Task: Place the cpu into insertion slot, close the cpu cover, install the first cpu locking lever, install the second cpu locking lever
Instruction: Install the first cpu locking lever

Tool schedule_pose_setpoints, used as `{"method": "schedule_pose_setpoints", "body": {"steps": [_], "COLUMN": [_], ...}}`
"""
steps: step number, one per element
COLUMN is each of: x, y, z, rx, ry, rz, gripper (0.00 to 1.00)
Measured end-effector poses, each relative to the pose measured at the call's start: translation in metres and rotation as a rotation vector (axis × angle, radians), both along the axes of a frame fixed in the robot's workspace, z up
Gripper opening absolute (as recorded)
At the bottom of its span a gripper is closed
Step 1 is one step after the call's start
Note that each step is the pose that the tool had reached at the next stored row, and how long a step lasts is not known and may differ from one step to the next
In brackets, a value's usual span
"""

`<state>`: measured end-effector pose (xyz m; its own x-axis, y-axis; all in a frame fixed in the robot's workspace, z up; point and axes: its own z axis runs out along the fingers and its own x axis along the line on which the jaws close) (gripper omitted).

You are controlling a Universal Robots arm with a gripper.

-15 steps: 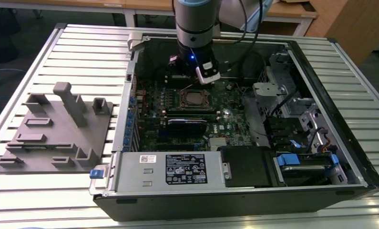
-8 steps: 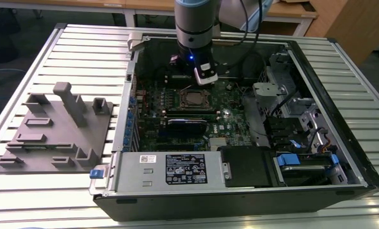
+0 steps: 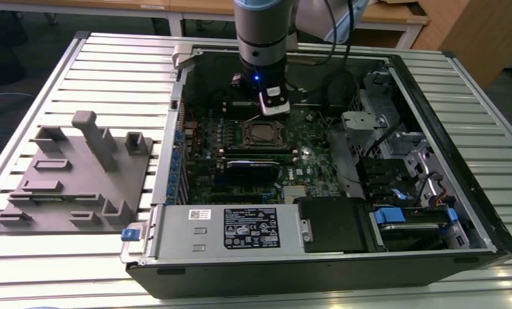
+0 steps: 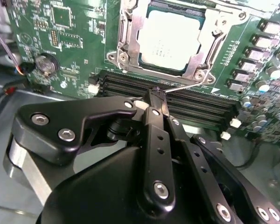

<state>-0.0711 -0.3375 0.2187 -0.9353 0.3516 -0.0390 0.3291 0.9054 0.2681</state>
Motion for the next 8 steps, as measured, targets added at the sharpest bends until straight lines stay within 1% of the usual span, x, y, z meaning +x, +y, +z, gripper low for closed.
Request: {"method": "schedule_pose_setpoints", "body": {"steps": [3, 8], "x": [0.0, -0.0004], "y": [0.0, 0.0003], "z": [-0.0003, -0.0012], "rx": [0.0027, 0.0042], "ry": [0.0, 0.0001], "rz": [-0.031, -0.059], "gripper": [0.11, 0.11]}}
